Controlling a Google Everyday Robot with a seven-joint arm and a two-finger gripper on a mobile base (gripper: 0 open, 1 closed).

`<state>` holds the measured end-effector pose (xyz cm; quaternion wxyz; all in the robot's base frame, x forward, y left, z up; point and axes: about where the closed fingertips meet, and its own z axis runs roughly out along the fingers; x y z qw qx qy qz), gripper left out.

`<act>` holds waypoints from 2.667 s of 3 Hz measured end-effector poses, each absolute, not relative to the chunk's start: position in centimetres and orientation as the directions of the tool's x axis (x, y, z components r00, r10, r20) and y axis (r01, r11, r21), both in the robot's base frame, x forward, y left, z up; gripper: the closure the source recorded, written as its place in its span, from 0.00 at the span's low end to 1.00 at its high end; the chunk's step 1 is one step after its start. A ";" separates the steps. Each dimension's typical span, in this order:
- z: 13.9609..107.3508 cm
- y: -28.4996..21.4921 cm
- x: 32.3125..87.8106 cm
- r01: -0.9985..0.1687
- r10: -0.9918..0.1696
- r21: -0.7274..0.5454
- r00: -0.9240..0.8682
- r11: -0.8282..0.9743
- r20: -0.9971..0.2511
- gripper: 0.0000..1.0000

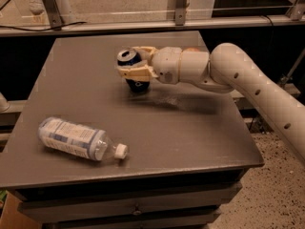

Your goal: Place pepsi can upright

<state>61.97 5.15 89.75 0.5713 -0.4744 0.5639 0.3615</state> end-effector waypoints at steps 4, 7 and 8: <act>89.6 4.9 61.7 -0.949 -0.131 -0.121 0.086 0.290 -0.988 0.12; 88.6 2.7 60.1 -0.940 -0.193 -0.085 0.021 0.330 -0.981 0.00; 88.9 -0.3 59.4 -0.918 -0.213 -0.091 0.007 0.386 -0.977 0.00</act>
Offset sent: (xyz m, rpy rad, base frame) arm -0.0090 -0.0143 -0.0266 -0.0488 0.0930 -0.0250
